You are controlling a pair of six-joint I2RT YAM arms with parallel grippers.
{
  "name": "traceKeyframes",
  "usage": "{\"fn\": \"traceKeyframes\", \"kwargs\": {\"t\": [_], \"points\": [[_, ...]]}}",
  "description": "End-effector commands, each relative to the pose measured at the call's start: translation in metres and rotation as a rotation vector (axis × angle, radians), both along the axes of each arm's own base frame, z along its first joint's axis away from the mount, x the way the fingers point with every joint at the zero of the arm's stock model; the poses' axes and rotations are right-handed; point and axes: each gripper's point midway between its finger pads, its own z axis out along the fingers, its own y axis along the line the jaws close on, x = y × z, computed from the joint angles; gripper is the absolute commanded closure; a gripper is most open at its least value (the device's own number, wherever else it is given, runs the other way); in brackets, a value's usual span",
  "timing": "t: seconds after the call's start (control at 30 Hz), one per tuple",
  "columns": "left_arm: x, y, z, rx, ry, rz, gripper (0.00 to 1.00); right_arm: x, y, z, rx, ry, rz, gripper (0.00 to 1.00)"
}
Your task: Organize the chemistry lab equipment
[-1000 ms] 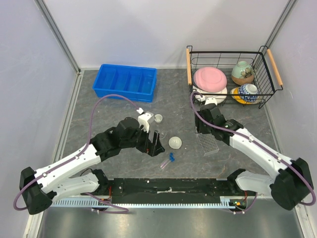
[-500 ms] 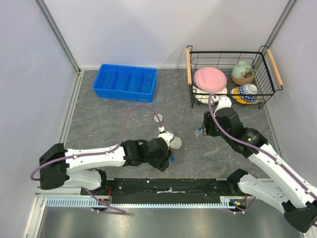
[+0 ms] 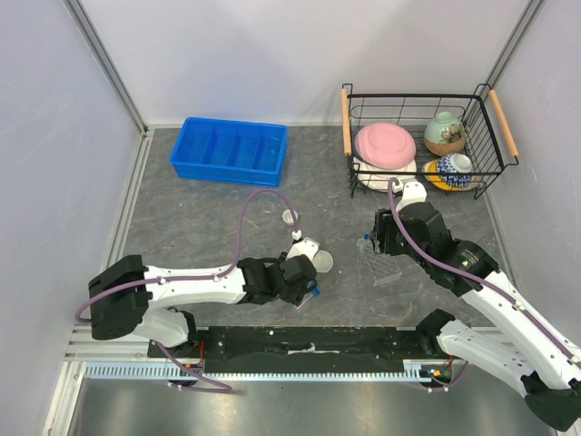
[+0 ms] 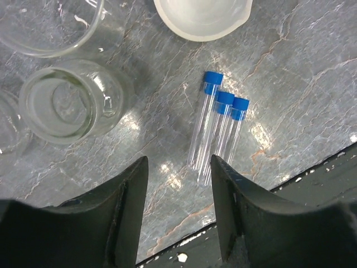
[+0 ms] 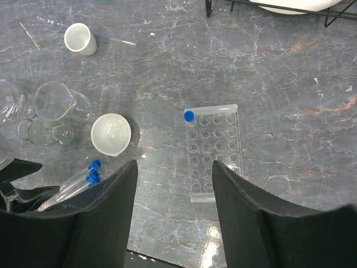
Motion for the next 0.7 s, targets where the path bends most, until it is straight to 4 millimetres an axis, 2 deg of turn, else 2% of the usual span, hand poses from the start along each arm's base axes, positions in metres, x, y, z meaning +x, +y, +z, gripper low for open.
{"fn": "traceKeyframes", "kwargs": {"t": [0.0, 0.17, 0.67], "points": [[0.012, -0.011, -0.001, -0.042, -0.053, 0.025, 0.45, -0.004, 0.001, 0.006, 0.023, -0.012, 0.006, 0.37], [0.008, -0.015, -0.010, -0.048, -0.035, 0.001, 0.51, -0.005, 0.002, 0.006, 0.026, -0.006, 0.009, 0.38], [0.004, -0.012, -0.032, -0.015, -0.013, -0.028, 0.59, -0.004, 0.007, -0.001, 0.030, 0.010, 0.021, 0.39]]}}
